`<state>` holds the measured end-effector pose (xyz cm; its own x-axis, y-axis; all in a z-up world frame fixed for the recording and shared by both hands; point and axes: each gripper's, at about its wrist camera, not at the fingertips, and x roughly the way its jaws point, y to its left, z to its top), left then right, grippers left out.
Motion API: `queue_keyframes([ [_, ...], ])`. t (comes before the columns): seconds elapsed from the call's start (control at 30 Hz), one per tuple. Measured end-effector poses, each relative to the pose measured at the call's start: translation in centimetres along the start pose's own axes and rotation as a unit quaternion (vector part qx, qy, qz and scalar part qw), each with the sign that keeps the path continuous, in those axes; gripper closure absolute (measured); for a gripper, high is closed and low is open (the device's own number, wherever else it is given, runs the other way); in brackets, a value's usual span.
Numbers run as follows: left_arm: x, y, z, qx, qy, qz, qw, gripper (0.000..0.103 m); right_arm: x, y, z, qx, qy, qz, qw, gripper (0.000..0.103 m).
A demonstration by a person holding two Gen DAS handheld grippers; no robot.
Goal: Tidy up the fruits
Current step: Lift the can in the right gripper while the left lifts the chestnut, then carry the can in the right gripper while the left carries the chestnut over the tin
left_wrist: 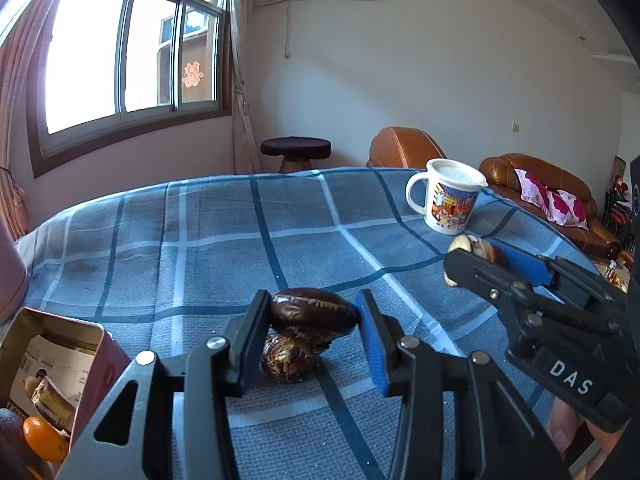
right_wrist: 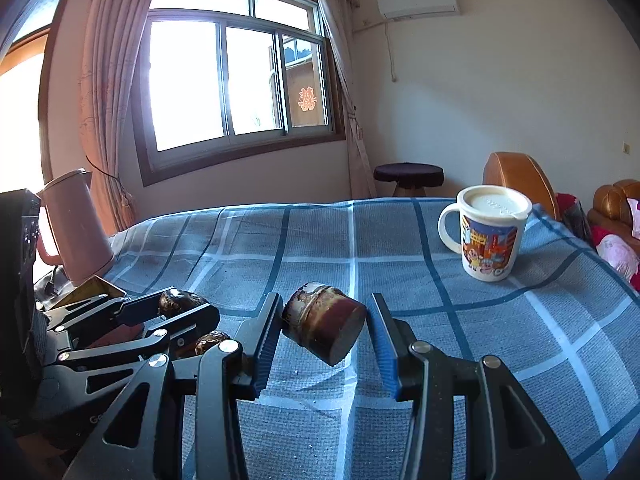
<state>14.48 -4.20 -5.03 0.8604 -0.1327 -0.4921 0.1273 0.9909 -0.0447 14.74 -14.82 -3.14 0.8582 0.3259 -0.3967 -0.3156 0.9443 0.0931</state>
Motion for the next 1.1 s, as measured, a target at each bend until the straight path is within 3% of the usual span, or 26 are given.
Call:
queue_keyframes([
  [0.5,-3.1,-0.3,-0.8,0.010,-0.051,0.021,0.9984,0.058,-1.3,0.9,-0.2,-0.024,-0.032,-0.009,0.999,0.058],
  [1.1,-5.0,0.4,-1.5,0.004,-0.064,0.018,0.9978,0.058,-2.7,2.2,-0.7,-0.043,-0.050,0.002,0.998,0.058],
])
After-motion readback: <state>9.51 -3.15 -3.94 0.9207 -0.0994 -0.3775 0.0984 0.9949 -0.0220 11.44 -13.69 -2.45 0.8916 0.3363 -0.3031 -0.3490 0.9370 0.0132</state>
